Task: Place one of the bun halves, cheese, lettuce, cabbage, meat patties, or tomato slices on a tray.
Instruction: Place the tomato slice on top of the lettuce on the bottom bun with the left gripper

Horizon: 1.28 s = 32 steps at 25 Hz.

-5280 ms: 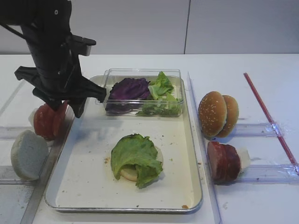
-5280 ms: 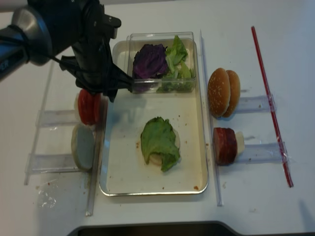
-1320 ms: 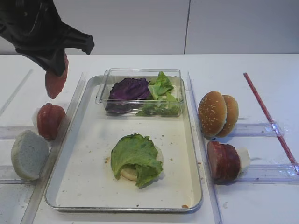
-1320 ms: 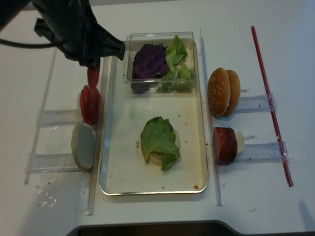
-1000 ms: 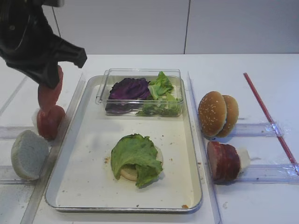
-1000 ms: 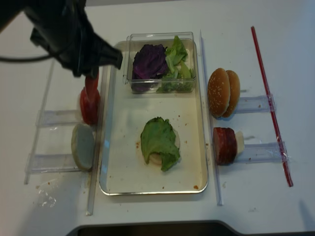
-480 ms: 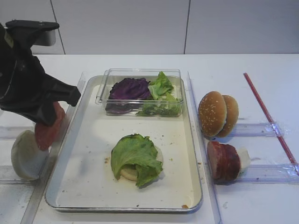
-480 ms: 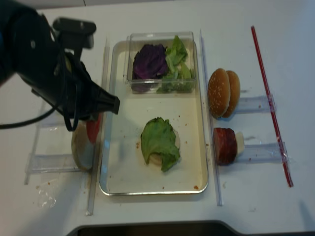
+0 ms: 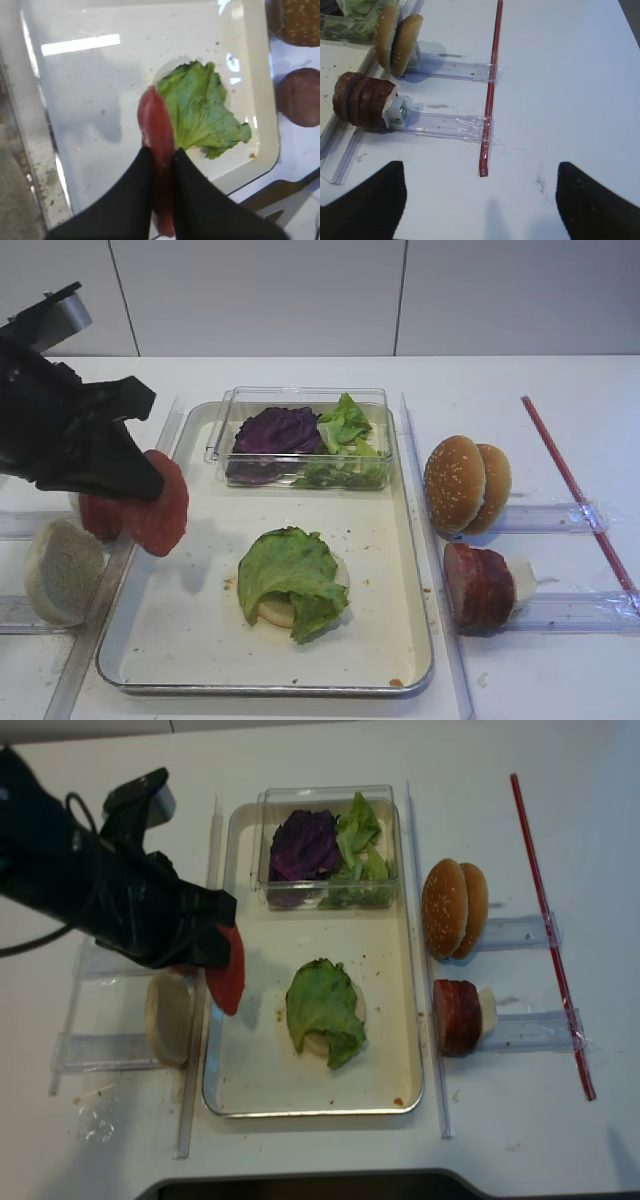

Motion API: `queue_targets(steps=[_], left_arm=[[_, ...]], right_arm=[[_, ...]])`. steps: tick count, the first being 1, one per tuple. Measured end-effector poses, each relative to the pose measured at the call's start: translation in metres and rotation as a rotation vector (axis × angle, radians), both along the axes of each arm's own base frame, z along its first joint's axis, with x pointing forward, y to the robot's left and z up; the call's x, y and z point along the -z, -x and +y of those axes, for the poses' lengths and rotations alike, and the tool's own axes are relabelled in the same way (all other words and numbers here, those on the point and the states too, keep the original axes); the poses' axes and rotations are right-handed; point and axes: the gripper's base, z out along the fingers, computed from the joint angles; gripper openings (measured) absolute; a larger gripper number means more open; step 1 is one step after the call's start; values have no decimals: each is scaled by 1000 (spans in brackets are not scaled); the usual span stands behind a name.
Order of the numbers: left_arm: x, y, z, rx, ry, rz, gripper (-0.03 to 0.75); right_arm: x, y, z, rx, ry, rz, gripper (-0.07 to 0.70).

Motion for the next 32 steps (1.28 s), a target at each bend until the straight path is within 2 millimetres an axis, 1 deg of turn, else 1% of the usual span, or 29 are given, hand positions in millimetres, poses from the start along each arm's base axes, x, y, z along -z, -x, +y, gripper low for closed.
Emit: queue_targets(steps=[3,8,10,17,20,23,27,30,32], left_arm=[[4,1,0,14,105,-10,47],[9,4,-11,47,264,-12,47],[12,1,-15,58,324,1,47],[30,-13,-24,67,443,84,46],[33,-17,-27,68,494,83,46],[34,-19,-32,75,523,79,46],[39,-15,-47,147,523,79,46],[46,-12,-59,188,514,106,46],[51,-12,-64,201,508,114,46]], right_arm=[[0,0,0,0,0,0,616],[0,0,0,0,0,0,616],[0,0,0,0,0,0,616],[0,0,0,0,0,0,616],[0,0,0,0,0,0,616],[0,0,0,0,0,0,616],[0,0,0,0,0,0,616],[0,0,0,0,0,0,616],[0,0,0,0,0,0,616]])
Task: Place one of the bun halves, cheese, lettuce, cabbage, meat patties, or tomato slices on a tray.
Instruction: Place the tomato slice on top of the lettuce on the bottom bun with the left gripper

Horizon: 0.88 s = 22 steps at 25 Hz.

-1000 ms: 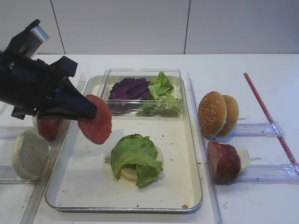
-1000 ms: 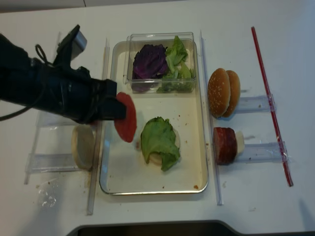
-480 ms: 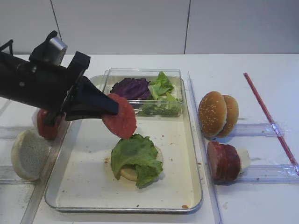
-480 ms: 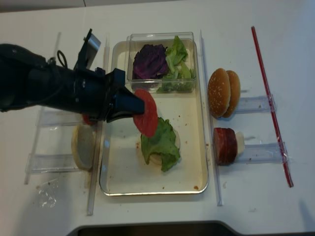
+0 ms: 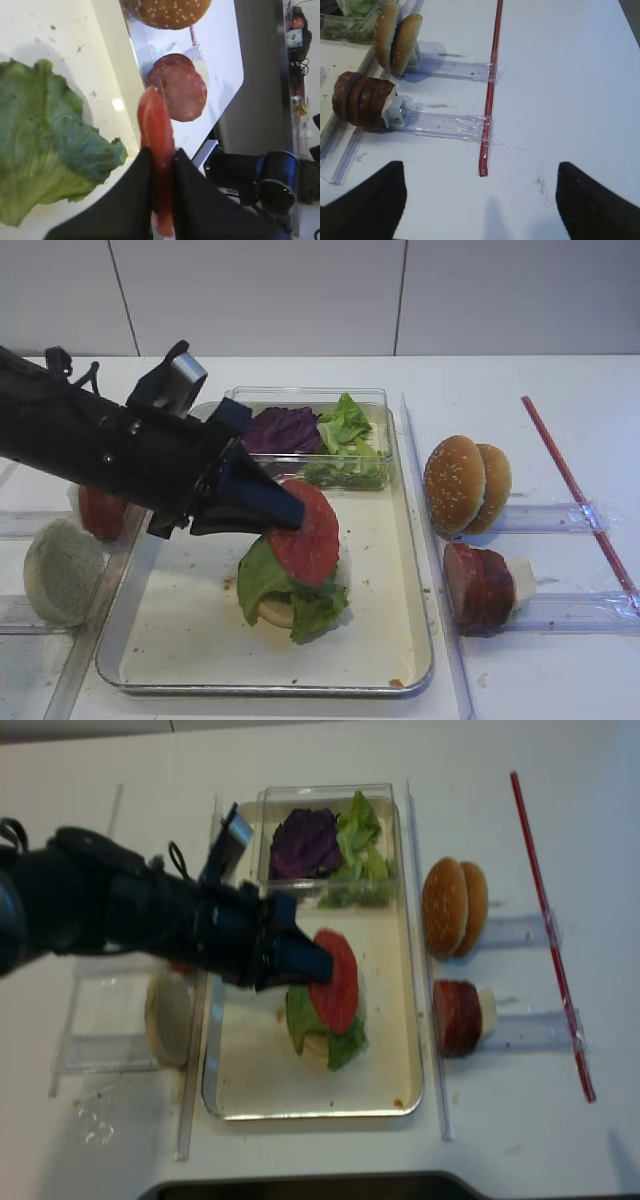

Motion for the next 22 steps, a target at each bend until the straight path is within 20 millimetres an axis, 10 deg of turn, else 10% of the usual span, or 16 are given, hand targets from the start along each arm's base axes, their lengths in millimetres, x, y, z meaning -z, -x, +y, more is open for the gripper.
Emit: queue_targets(steps=[22], left_arm=[[29,-15,1,-35,-85,-29,46]], right_arm=[[0,0,0,0,0,0,616]])
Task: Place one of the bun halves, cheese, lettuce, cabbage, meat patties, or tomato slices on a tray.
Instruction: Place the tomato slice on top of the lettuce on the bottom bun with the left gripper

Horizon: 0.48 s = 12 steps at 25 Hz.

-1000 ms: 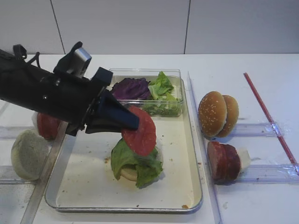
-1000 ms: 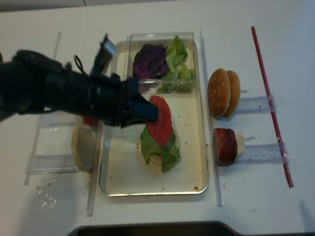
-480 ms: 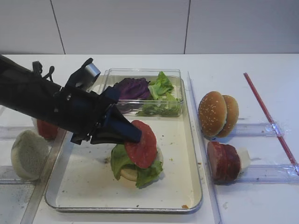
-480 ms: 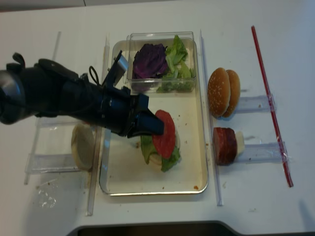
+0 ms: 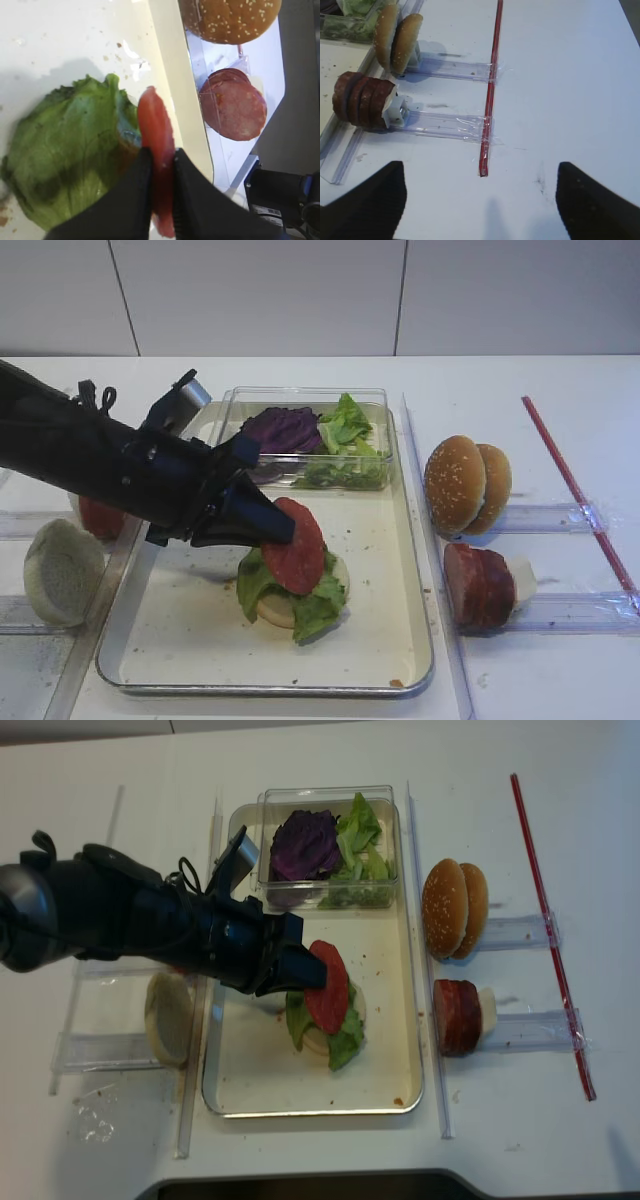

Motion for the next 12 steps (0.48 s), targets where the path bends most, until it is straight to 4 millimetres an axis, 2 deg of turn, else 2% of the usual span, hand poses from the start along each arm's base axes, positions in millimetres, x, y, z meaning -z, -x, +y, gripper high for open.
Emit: queue_targets(steps=[12], left_arm=[[1,-1,0,-12,-7,-6,46]], right_arm=[[0,0,0,3,-2,0,616]])
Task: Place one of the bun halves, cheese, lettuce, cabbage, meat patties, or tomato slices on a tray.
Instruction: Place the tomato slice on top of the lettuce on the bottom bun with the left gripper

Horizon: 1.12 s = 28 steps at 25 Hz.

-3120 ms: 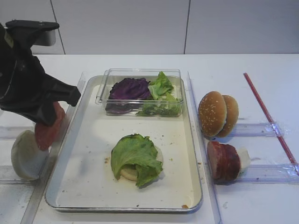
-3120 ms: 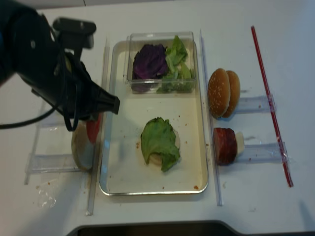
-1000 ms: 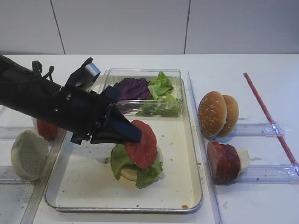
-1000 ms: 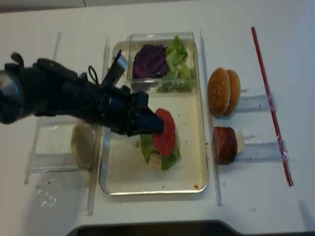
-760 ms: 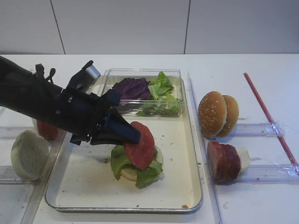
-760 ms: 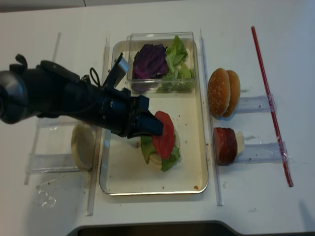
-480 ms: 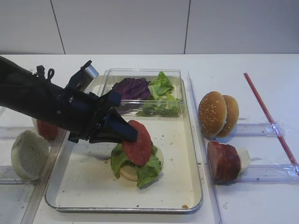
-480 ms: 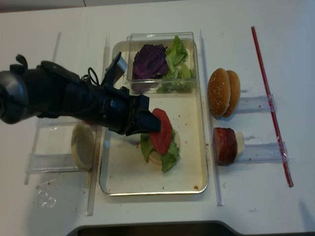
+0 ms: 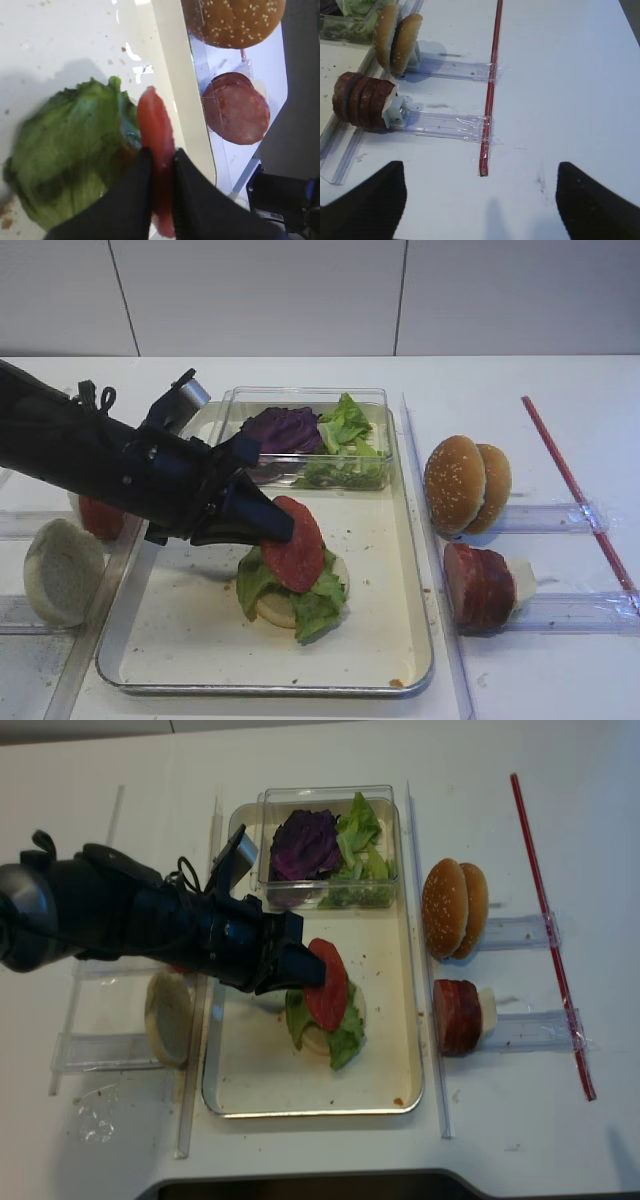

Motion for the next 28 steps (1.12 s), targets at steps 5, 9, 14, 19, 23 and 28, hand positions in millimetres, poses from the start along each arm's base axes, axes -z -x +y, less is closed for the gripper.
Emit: queue_targets(steps=[5,9,14,19,23,28], left_arm=[[0,0,0,-9,3,5,46],[3,-1,0,-25,3,35,46],[23,-5,-4,-31,25,127,44],[26,-5,-5,-15,39,140,44],[26,-5,-5,-7,40,130,44],[25,-4,-5,15,47,118,149]], right_arm=[[0,0,0,1,-2,0,616],[0,0,0,2,-3,0,616],[0,0,0,2,-3,0,616],[0,0,0,2,-3,0,616],[0,0,0,2,-3,0,616],[0,0,0,2,-3,0,616]])
